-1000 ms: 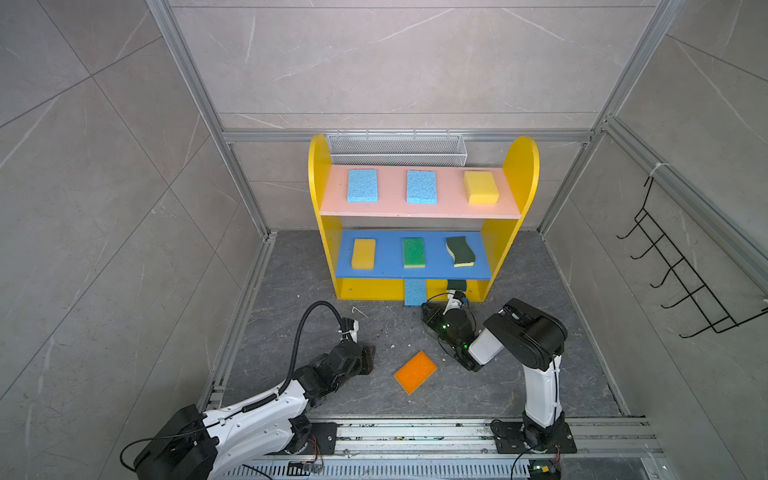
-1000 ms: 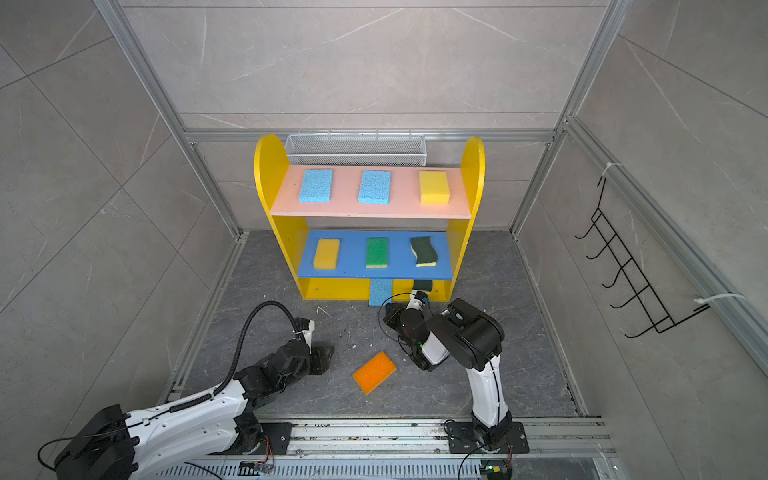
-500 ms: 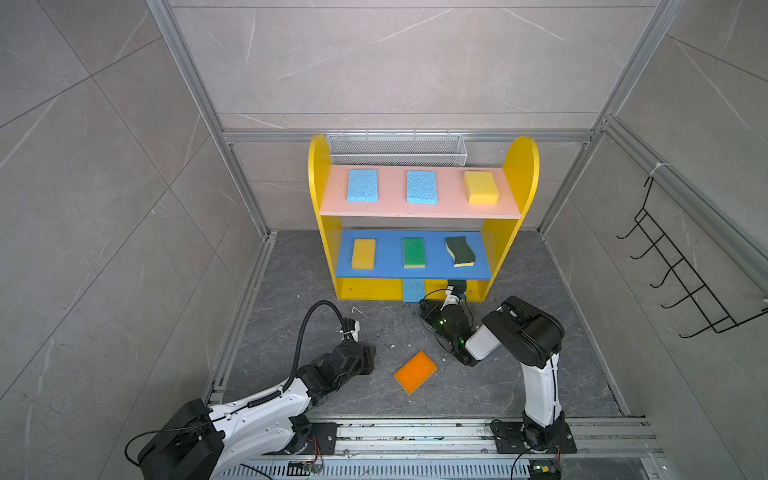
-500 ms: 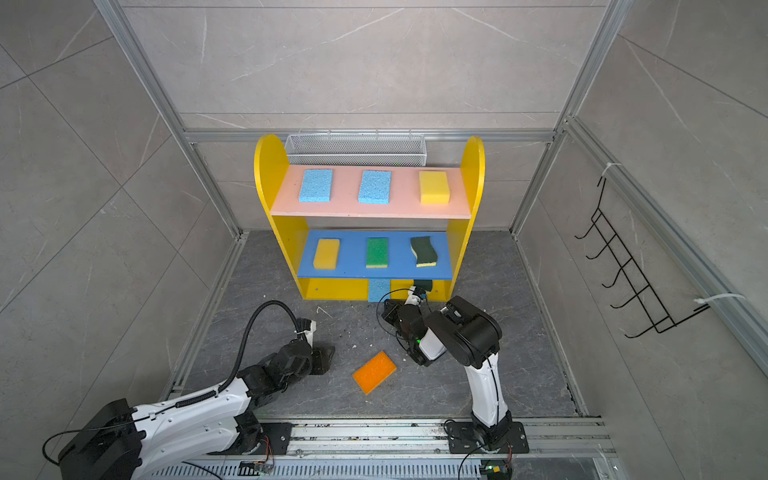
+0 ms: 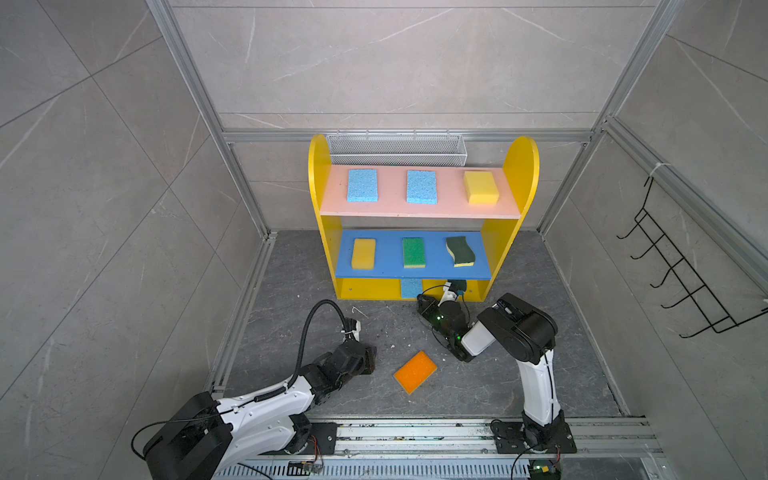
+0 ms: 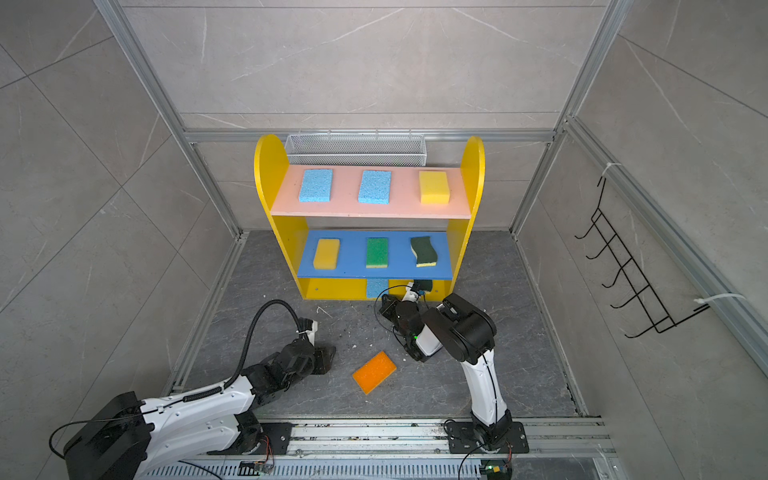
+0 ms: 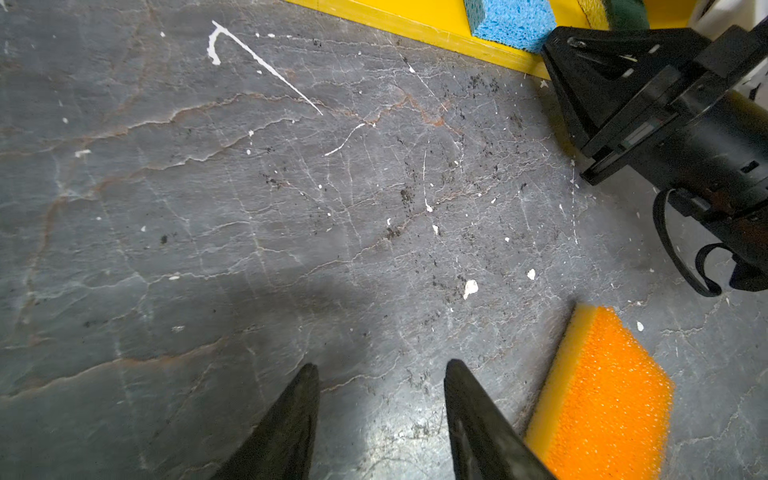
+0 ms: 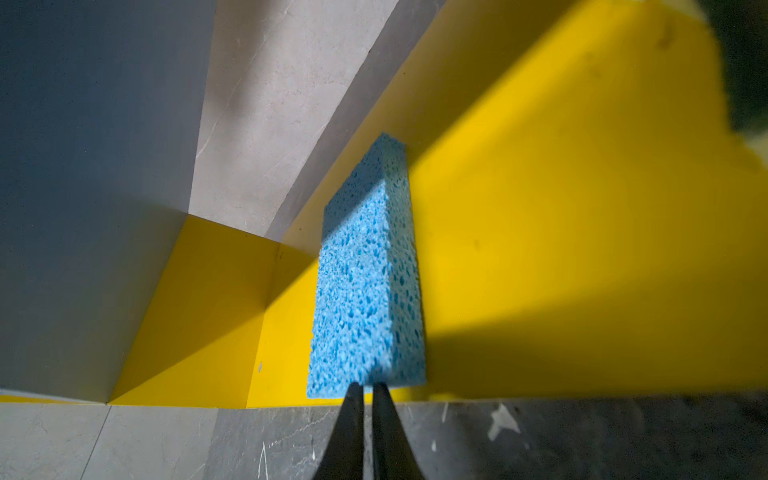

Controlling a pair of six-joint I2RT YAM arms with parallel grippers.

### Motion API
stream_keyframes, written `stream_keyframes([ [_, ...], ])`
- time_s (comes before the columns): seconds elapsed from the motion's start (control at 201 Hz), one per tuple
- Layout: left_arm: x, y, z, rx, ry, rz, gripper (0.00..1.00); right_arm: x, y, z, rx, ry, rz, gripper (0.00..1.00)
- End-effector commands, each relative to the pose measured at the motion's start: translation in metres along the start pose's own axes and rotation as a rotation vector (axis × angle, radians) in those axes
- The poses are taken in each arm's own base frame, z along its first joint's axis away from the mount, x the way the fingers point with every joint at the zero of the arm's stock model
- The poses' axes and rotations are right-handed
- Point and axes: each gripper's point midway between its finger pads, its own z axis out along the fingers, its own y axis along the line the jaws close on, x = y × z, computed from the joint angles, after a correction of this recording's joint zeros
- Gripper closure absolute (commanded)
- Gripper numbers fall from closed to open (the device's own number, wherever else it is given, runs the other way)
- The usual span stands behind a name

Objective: Place and organize the cleaning sponges onto the shelf

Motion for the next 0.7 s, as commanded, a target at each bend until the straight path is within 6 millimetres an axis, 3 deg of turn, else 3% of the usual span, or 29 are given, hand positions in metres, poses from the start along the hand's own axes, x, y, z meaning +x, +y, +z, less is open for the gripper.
stream_keyframes([
  [0.0, -0.0111, -0.0067, 0.0001, 0.022, -0.036, -0.03, 0.48, 0.0225, -0.043, 0.002, 0.13, 0.072, -0.017, 0.89],
  [0.692, -0.007, -0.0057, 0.005, 0.015, -0.021, -0.035, 0.48, 0.0298, -0.048, 0.011, 0.133, 0.088, -0.013, 0.89],
])
